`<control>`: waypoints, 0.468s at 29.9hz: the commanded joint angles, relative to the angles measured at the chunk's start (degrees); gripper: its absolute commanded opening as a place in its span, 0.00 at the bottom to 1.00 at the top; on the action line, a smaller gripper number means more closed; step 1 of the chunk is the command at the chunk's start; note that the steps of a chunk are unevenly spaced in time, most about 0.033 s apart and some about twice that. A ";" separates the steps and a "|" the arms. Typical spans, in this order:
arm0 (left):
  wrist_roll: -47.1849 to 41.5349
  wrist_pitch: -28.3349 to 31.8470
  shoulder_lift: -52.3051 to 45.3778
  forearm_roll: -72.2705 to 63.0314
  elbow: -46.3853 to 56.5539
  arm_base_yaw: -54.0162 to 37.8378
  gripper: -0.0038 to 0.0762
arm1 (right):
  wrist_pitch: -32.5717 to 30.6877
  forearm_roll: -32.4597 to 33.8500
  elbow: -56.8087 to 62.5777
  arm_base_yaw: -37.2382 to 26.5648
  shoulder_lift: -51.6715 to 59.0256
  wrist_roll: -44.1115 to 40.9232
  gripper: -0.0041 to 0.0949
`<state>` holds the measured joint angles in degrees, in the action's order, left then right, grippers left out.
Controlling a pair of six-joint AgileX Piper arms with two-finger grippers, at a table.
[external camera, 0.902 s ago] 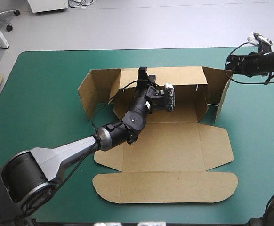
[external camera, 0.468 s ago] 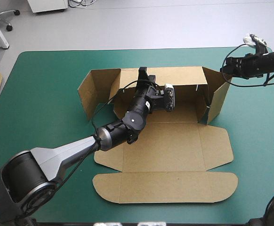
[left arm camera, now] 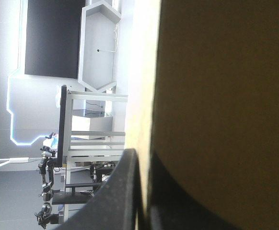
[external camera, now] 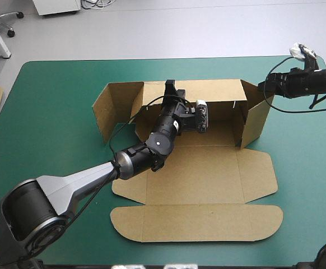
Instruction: Fold the box
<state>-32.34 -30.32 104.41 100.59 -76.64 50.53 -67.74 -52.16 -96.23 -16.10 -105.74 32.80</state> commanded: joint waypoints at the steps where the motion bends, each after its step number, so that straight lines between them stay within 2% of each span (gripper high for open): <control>1: -1.21 -0.51 -2.44 0.27 -1.07 0.24 0.03 | 0.64 -5.20 2.18 -0.11 3.78 3.18 0.35; 7: -1.21 -0.51 -2.44 0.19 -1.07 0.24 0.03 | 4.46 -7.62 9.57 -0.11 8.25 9.53 0.35; 10: -1.21 -0.51 -2.44 0.19 -1.07 0.24 0.03 | 5.37 -11.37 13.86 -0.11 10.90 14.11 0.35; 14: -1.21 -0.51 -2.44 0.19 -1.07 0.24 0.03 | 5.73 -20.74 21.26 -0.11 14.13 22.86 0.35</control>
<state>-32.34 -30.32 104.46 100.59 -76.64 50.53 -61.99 -63.74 -77.29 -16.11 -96.38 48.97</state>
